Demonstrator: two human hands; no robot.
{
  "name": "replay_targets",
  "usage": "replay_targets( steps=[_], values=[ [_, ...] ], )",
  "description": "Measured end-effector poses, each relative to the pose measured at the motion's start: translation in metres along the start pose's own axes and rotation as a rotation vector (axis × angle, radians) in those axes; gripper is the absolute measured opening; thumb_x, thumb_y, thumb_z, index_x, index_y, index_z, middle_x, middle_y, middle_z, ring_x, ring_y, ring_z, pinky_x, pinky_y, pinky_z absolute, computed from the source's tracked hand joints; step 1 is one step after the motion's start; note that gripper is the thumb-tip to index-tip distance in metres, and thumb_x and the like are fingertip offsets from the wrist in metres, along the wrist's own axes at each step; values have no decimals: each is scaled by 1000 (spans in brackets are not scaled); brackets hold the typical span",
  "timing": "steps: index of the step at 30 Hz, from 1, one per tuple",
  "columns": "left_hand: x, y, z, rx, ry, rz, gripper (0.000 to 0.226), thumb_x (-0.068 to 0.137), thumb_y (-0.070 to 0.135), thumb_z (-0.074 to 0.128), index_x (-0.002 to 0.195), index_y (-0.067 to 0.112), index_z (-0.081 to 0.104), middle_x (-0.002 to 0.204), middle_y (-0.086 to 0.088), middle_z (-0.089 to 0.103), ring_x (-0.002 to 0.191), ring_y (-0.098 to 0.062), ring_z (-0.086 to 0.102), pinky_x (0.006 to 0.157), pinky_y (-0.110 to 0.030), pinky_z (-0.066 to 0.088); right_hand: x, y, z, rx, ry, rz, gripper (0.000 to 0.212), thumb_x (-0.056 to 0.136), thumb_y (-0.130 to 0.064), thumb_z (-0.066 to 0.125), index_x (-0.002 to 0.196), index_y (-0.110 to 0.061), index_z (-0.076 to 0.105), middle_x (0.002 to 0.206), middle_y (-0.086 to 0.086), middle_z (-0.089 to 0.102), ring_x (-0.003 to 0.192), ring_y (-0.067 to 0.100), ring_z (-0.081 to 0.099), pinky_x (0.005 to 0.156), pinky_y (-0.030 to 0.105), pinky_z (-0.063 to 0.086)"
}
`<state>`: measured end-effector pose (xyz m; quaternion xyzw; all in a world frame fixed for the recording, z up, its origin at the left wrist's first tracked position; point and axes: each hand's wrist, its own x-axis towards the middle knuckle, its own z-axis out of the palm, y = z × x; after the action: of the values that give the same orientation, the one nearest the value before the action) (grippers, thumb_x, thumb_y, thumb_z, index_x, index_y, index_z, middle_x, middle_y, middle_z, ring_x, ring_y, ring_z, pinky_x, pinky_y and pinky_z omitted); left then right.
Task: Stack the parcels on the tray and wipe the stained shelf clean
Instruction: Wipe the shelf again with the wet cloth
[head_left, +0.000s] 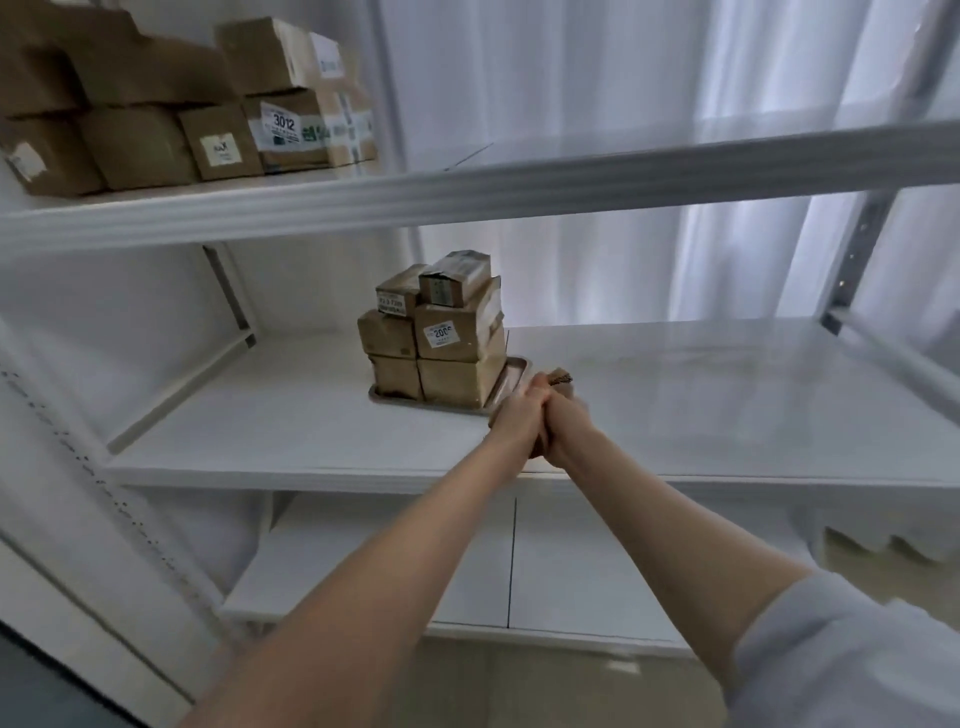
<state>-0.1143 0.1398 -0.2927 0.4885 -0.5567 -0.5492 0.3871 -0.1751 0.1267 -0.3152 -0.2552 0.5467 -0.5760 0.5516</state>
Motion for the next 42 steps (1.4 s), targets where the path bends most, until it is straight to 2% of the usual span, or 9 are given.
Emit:
replay_targets(
  steps=[3,6,12,19,24,27,33,37,42],
  values=[
    [13,1,6,433,-22,193,43,102,38,31,129,11,52,121,-13,62,114,-24,56,97,-34,44,-3,-13,-27,-202,101,-151,30,97,-34,49,78,-13,57,74,9,61,78,28,63,75,41,54],
    [26,8,6,588,-44,309,38,102,31,35,126,10,56,120,-9,62,112,-22,56,93,-31,43,1,-23,-43,-211,66,-123,31,96,-42,49,88,-15,62,90,9,67,92,29,66,85,44,56],
    [53,-3,-9,241,0,-64,30,98,21,47,126,10,51,112,-9,55,98,-22,56,80,-33,51,24,-38,-80,79,170,-58,18,91,-24,63,100,-9,59,98,10,64,92,27,62,89,43,54],
    [80,-5,-1,181,-224,-323,59,86,63,48,123,19,57,113,-8,63,109,-26,57,99,-47,45,45,-49,-69,141,-5,9,23,94,-21,50,78,-9,61,66,9,62,67,21,60,69,32,47],
    [111,-2,-8,-16,-317,-355,56,88,69,36,117,23,52,118,-10,60,111,-27,53,105,-51,29,69,-55,-61,244,-115,39,35,96,-37,45,106,-7,61,100,18,68,95,32,65,86,42,51],
    [128,-7,-5,-211,-166,-240,25,90,45,57,93,20,62,105,-1,66,103,-21,57,91,-38,46,81,-57,-60,5,-84,-16,46,86,-49,63,104,-6,63,101,13,70,97,25,67,94,40,51],
    [142,-8,-1,-201,34,-22,5,90,17,60,95,19,57,96,-3,60,78,-17,55,53,-25,43,98,-54,-78,-136,340,-152,14,86,-10,64,99,-11,59,84,2,61,91,23,58,87,37,52],
    [146,-22,-11,36,-31,4,16,92,19,57,106,15,60,98,-5,59,80,-16,55,60,-26,45,111,-41,-86,-380,361,-184,11,83,-16,63,92,-10,65,78,1,59,84,23,58,74,34,48],
    [154,-65,-38,935,-15,-32,22,94,24,51,112,20,63,116,-2,60,104,-21,59,85,-33,50,124,-4,-87,-1033,287,104,31,73,-45,66,87,-18,61,104,8,55,96,27,52,82,36,42]
  ],
)
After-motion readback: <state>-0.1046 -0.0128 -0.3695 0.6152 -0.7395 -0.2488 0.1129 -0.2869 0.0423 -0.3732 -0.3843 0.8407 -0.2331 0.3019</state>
